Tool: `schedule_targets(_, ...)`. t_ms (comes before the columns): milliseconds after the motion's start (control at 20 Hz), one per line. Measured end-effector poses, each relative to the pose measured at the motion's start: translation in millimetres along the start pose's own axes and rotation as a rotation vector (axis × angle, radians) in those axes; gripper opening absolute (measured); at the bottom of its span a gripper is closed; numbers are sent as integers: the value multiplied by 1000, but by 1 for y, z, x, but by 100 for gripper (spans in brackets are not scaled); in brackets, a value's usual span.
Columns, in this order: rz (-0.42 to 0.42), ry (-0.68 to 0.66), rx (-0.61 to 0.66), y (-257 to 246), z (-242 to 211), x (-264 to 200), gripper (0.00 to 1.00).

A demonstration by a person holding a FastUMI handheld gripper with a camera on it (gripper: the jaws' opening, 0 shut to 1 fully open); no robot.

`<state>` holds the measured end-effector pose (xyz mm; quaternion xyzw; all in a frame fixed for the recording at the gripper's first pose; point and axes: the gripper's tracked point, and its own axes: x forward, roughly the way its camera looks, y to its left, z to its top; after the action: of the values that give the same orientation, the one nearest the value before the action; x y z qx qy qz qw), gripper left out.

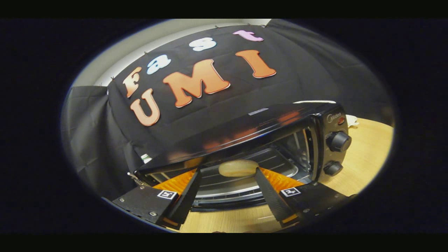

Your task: Open the toaster oven, put the food inside, and close the toaster oven door.

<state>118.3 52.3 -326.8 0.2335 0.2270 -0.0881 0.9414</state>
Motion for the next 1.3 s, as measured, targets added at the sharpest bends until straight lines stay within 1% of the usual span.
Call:
schedule_targets(150,-11,48,-101,-8,-12,-27,93)
schedule_targets(450,56,142,-148,-16,-33,-95,93)
schedule_targets(650,74,218,-213,-26,-59,-130,92)
schedule_targets(950,71,330,-247,-37,-104,-159,93)
schedule_targets(1000,62,318,-260,-40,-107,-162,93)
schedule_targets(1100,45,342,-286,-46,-111,-167,92)
schedule_targets(1200,60,354,-304,-43,-119,-176,92)
schedule_targets(1300,52,385,-327,-47,-132,-173,92)
